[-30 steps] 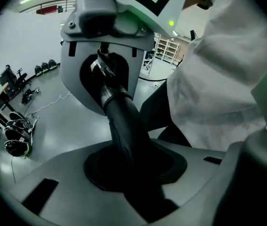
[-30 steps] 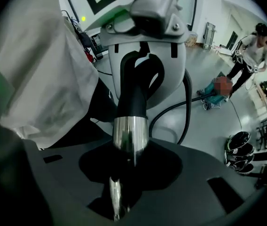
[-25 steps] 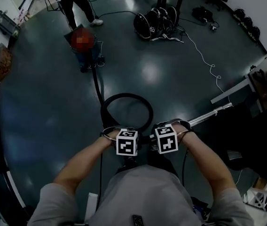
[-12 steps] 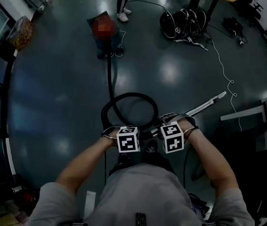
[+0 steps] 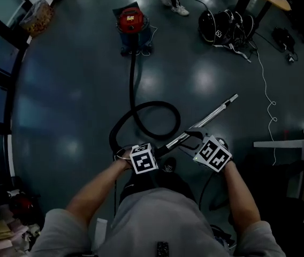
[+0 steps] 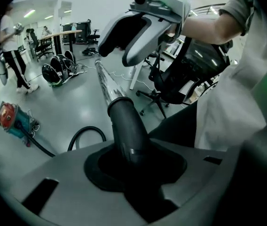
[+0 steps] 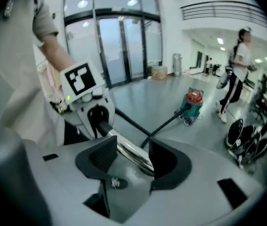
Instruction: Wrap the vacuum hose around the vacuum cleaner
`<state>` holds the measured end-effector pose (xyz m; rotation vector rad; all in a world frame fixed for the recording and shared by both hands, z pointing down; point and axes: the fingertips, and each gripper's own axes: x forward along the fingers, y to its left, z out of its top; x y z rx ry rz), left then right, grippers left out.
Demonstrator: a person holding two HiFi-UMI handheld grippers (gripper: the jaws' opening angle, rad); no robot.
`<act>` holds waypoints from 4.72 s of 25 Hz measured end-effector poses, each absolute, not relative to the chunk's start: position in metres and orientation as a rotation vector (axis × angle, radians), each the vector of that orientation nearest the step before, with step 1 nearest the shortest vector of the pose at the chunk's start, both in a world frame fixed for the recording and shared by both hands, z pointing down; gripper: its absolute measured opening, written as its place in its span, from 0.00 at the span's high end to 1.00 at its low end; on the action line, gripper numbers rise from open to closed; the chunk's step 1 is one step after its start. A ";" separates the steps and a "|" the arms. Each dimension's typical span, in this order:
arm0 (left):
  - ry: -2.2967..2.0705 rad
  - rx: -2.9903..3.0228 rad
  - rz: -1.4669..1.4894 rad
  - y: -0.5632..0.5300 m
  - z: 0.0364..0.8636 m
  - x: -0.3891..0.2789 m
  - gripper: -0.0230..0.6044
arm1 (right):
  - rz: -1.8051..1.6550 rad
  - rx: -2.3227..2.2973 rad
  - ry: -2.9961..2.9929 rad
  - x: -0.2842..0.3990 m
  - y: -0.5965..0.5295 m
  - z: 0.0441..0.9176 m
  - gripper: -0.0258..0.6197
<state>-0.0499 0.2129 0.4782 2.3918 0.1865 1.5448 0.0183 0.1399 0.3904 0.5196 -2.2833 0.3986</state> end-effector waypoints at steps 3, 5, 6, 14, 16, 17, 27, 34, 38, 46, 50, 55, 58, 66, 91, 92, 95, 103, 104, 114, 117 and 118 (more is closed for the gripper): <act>0.074 2.374 1.509 0.203 0.483 -0.043 0.76 | 0.693 0.716 -2.408 0.031 0.126 0.388 0.58; -0.001 2.370 1.485 0.194 0.485 -0.041 0.76 | 0.811 0.767 -2.403 0.039 0.121 0.398 0.58; -0.037 2.367 1.469 0.190 0.487 -0.040 0.76 | 0.857 0.788 -2.398 0.041 0.118 0.402 0.56; -0.296 2.366 1.272 0.140 0.485 -0.047 0.76 | 1.254 0.930 -2.308 0.013 0.065 0.427 0.46; -0.340 2.371 1.218 0.128 0.480 -0.051 0.76 | 1.376 0.983 -2.265 -0.001 0.051 0.434 0.46; -0.358 2.373 1.192 0.122 0.477 -0.053 0.76 | 1.431 1.011 -2.242 -0.008 0.044 0.438 0.46; -0.372 2.389 1.038 0.068 0.452 -0.091 0.76 | 1.762 1.175 -2.182 -0.088 -0.037 0.439 0.41; -0.332 2.439 1.022 0.053 0.443 -0.120 0.76 | 1.809 1.282 -2.132 -0.114 -0.071 0.440 0.51; -0.305 2.449 0.964 0.047 0.441 -0.124 0.76 | 1.834 1.369 -2.074 -0.116 -0.080 0.437 0.61; -0.218 2.464 0.893 0.037 0.436 -0.108 0.74 | 1.785 1.454 -2.094 -0.107 -0.102 0.421 0.67; -0.110 2.504 0.959 0.038 0.434 -0.105 0.61 | 1.774 1.477 -2.136 -0.085 -0.119 0.411 0.68; -0.085 2.542 1.017 0.032 0.419 -0.114 0.50 | 1.715 1.401 -2.187 -0.057 -0.136 0.399 0.69; -0.104 2.562 1.049 0.015 0.407 -0.111 0.49 | 1.658 1.338 -2.213 -0.043 -0.146 0.392 0.69; -0.202 2.648 1.139 -0.046 0.385 -0.101 0.49 | 1.384 1.122 -2.204 -0.019 -0.137 0.394 0.69; -0.473 2.930 1.765 -0.172 0.318 -0.022 0.49 | 0.632 0.307 -2.143 0.007 -0.109 0.413 0.70; -0.447 2.912 1.806 -0.174 0.323 -0.025 0.49 | 0.610 0.287 -2.127 0.006 -0.107 0.414 0.70; -0.352 2.895 1.900 -0.181 0.338 -0.034 0.49 | 0.545 0.230 -2.066 0.006 -0.106 0.420 0.70; -0.045 2.877 1.972 -0.202 0.377 -0.047 0.49 | 0.471 0.203 -1.969 0.007 -0.130 0.421 0.73; -0.008 2.872 1.986 -0.205 0.381 -0.051 0.49 | 0.473 0.204 -1.958 0.005 -0.135 0.420 0.73; 0.212 2.910 1.987 -0.250 0.399 -0.078 0.50 | 0.509 0.178 -1.826 -0.011 -0.177 0.415 0.73; 0.293 2.896 2.018 -0.256 0.407 -0.091 0.50 | 0.508 0.158 -1.783 -0.018 -0.183 0.416 0.73; 0.309 2.897 2.031 -0.258 0.410 -0.095 0.50 | 0.504 0.149 -1.770 -0.021 -0.184 0.416 0.73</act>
